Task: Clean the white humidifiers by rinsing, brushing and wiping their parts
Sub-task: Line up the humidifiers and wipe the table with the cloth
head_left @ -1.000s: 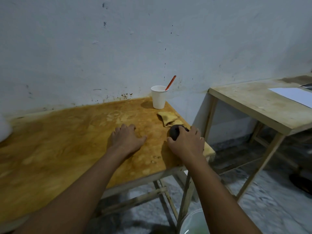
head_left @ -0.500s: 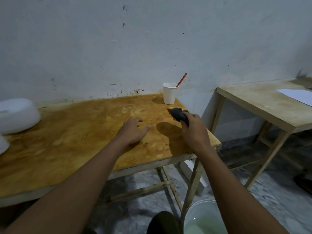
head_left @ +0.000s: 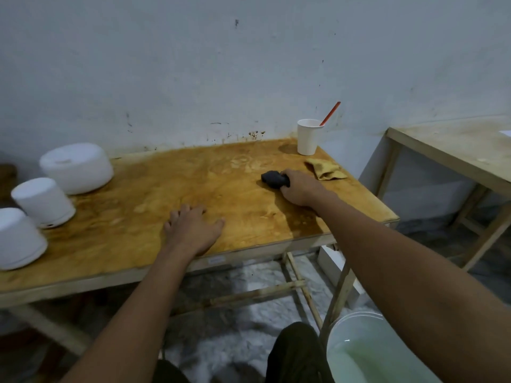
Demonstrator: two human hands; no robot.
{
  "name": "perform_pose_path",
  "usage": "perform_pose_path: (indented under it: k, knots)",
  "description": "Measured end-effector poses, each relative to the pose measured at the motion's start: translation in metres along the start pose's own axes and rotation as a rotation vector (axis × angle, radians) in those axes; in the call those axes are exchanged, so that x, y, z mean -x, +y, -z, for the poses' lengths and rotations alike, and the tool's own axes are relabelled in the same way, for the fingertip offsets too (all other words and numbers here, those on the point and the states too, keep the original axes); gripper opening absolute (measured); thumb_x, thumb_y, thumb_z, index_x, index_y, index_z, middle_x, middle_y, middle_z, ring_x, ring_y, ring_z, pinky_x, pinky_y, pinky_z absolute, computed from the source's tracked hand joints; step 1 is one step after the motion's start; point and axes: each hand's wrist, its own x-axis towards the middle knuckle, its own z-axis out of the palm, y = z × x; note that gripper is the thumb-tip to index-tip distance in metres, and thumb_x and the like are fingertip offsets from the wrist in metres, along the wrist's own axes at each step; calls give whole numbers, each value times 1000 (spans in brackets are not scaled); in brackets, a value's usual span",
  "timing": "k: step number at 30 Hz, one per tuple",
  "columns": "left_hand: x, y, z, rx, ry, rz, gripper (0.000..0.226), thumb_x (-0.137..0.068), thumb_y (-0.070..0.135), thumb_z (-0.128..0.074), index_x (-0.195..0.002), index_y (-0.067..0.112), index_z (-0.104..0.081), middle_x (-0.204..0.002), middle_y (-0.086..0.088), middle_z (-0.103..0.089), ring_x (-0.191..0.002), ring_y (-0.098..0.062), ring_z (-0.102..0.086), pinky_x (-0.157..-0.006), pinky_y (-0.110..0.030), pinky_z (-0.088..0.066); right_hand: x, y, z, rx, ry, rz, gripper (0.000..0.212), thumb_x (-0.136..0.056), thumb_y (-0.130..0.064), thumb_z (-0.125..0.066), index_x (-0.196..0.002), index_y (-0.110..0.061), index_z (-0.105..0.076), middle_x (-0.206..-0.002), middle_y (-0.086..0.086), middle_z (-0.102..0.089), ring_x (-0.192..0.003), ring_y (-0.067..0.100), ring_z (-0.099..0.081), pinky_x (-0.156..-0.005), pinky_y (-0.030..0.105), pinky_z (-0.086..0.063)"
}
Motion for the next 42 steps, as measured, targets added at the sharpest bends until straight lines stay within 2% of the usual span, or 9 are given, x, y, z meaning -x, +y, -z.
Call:
perform_pose_path:
  k: [5, 10, 18, 21, 25, 29, 34, 39, 42]
  knots:
    - [-2, -6, 0, -12, -9, -10, 67, -91, 67, -44, -146, 28, -42, -159, -3, -23, -144, -31, -20, -114, -51, -22, 12, -1, -2, 13, -18, 125, 45, -100, -19, -47, -145, -21, -43, -145, 7, -48, -129, 28, -47, -102, 38, -40]
    - [-1, -10, 4, 6, -32, -20, 67, -92, 65, -45, -148, 29, -40, -160, -4, -21, -145, -31, -16, -115, -52, -18, 56, -17, -13, 1, -64, 344, 41, -97, -12, -49, -137, -21, -52, -128, 4, -57, -113, 24, -53, -89, 32, -41]
    - [-6, -16, 7, -15, -63, -54, 60, -95, 60, -44, -148, 32, -38, -160, -3, -19, -145, -31, -16, -114, -53, -19, 130, -44, -16, -18, -159, 629, 41, -97, -9, -52, -138, -17, -52, -134, 2, -55, -119, 16, -49, -99, 28, -41]
    - [-8, -20, 11, -12, -77, -86, 54, -96, 54, -42, -147, 35, -39, -159, -1, -20, -144, -30, -17, -113, -52, -20, 132, -56, -4, -173, -208, 633, 38, -98, -8, -52, -135, -17, -53, -122, -6, -57, -106, 5, -52, -89, 12, -40]
    - [-10, -30, 18, 45, -130, -146, 49, -98, 48, -43, -146, 35, -42, -157, 1, -23, -142, -29, -18, -114, -50, -20, 91, -73, 9, -275, -25, 508, 37, -100, -9, -50, -136, -16, -53, -119, -11, -54, -108, 2, -50, -82, 1, -37]
    - [-13, -38, 16, 82, -88, -172, 51, -98, 49, -45, -145, 29, -44, -155, 3, -29, -142, -27, -20, -115, -48, -21, 21, -80, 0, -248, 90, 369, 33, -102, -11, -46, -134, -15, -54, -124, 2, -60, -114, 20, -54, -85, 19, -41]
    - [-26, -49, 16, 121, -87, -178, 53, -96, 44, -48, -144, 23, -46, -154, 4, -35, -142, -24, -24, -116, -41, -28, -44, -90, -28, -92, 26, 262, 36, -103, -17, -42, -138, -19, -50, -136, 8, -55, -121, 29, -51, -94, 38, -44]
    - [-31, -52, 20, 173, -144, -190, 48, -98, 32, -45, -145, 22, -46, -156, 3, -33, -144, -22, -21, -117, -38, -26, -46, -95, -47, -3, -42, 297, 26, -102, -17, -44, -127, -17, -54, -121, 8, -57, -108, 31, -54, -81, 36, -40]
    - [-39, -60, 22, 308, -214, -132, 49, -95, 27, -43, -144, 25, -47, -154, -2, -35, -144, -23, -25, -115, -40, -31, -20, -99, -45, -13, -98, 410, 27, -101, -13, -46, -127, -14, -55, -119, 7, -57, -107, 28, -53, -83, 37, -40]
